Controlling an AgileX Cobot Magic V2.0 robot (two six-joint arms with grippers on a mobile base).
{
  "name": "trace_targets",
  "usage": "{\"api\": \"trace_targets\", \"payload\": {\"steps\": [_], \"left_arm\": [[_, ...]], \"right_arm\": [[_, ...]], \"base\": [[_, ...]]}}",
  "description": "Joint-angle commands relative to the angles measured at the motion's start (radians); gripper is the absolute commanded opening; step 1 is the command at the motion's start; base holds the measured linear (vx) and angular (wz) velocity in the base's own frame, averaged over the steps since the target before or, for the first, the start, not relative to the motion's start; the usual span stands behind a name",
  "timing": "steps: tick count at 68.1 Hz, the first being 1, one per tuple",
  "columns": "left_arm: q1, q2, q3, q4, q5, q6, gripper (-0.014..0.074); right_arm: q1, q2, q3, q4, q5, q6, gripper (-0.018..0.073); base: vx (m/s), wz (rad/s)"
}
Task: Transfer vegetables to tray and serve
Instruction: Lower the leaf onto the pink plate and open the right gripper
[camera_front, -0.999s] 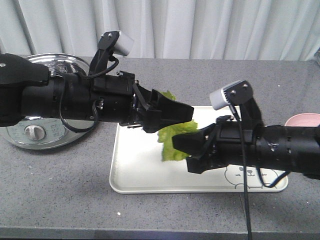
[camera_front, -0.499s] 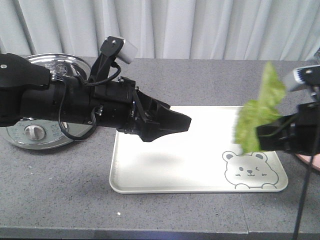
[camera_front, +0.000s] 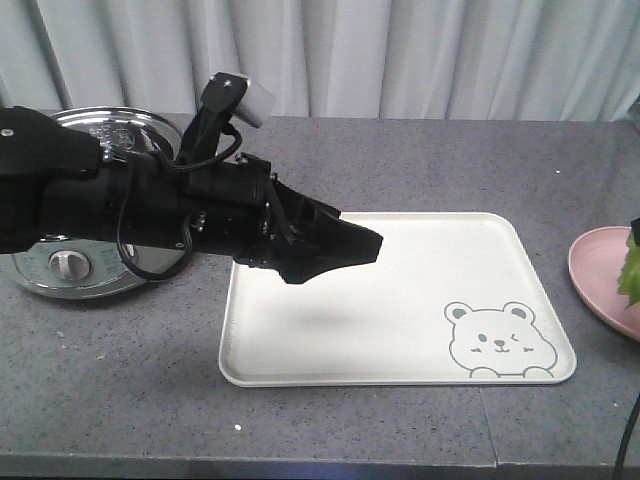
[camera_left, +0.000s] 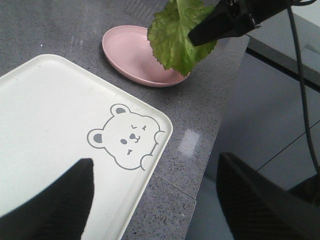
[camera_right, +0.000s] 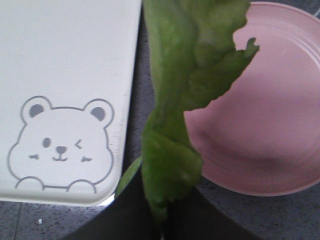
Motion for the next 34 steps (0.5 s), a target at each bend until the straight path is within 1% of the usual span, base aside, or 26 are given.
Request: {"api": "trace_targets", "payload": {"steps": [1, 8, 13, 34], "left_arm": [[-0.003, -0.04, -0.021, -0.052, 0.001, 0.0, 0.0504], [-0.003, -0.04, -0.021, -0.051, 0.001, 0.0, 0.0504], [-0.003, -0.04, -0.021, -0.052, 0.001, 0.0, 0.0504], [-0.003, -0.04, -0.021, -0.052, 0.001, 0.0, 0.0504]], "right_arm": [[-0.023, 0.026, -0.087, -0.071, 0.005, 0.042, -0.0006], [-0.036, 0.085, -0.158, -0.168, 0.069, 0.106, -0.0006], [-0.036, 0.122, -0.198, -0.216, 0.111, 0.136, -0.0006], [-0.034, 0.278, -0.279, -0.241, 0.137, 0.142, 0.0]], "base": [[0.0, 0.0], [0.0, 0.0], [0.0, 0.0], [0.0, 0.0]]}}
